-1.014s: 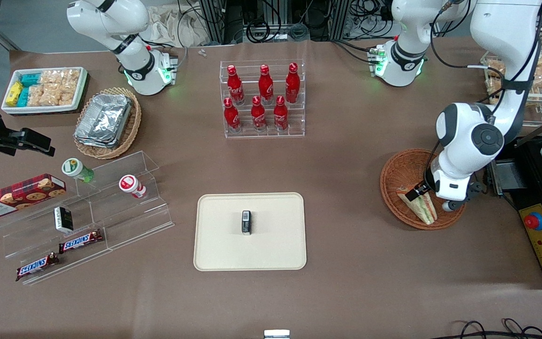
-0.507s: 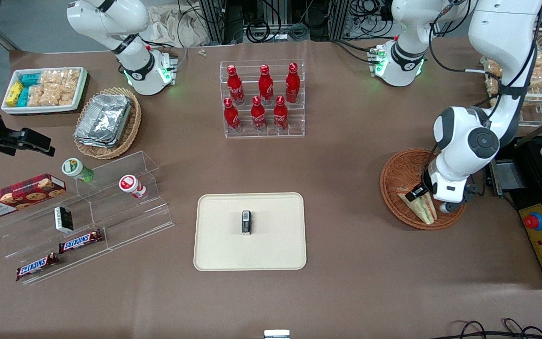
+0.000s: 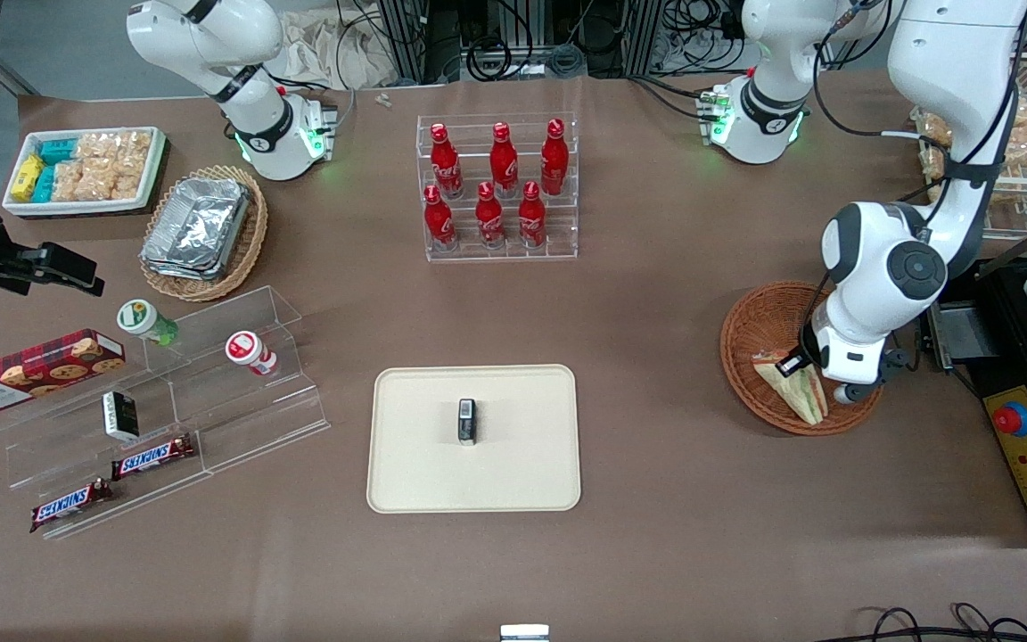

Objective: Place sandwich from basket to tray
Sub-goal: 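Close the left gripper on the sandwich and lift it, then carry the sandwich with the left gripper over the cream tray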

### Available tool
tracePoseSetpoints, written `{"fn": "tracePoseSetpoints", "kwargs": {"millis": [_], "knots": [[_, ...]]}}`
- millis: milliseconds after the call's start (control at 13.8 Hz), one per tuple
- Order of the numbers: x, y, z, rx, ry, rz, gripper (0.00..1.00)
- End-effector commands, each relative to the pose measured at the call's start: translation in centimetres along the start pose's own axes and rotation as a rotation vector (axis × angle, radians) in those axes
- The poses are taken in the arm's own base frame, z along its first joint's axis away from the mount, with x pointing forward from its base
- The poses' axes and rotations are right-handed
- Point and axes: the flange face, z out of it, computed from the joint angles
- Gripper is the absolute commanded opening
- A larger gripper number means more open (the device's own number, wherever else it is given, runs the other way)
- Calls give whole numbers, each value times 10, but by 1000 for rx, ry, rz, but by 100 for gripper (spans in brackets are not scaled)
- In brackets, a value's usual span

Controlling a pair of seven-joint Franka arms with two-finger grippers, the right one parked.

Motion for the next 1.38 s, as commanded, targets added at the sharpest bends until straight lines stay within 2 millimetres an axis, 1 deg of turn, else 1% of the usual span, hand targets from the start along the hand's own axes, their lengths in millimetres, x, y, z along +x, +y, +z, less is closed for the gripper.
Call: {"fn": "tracePoseSetpoints", "kwargs": {"millis": [0, 290, 507, 580, 652, 725, 797, 870, 942, 1014, 1087, 1159, 1232, 1304], "knots": [[9, 8, -32, 22, 6, -15, 13], [35, 28, -116, 139, -69, -4, 13], [41, 34, -190, 173, -99, 3, 12], [40, 43, -216, 176, -104, 8, 12], [36, 55, -244, 175, -103, 26, 12], [26, 69, -265, 173, -104, 54, 12], [10, 88, -278, 162, -97, 94, 12], [-10, 111, -287, 142, -87, 143, 12], [-30, 135, -285, 132, -93, 196, 12], [-47, 158, -278, 123, -103, 244, 12], [-64, 181, -264, 118, -122, 297, 13], [-77, 208, -250, 95, -132, 338, 16], [-90, 240, -228, 71, -138, 377, 21], [-103, 264, -207, 80, -131, 414, 21]]}}
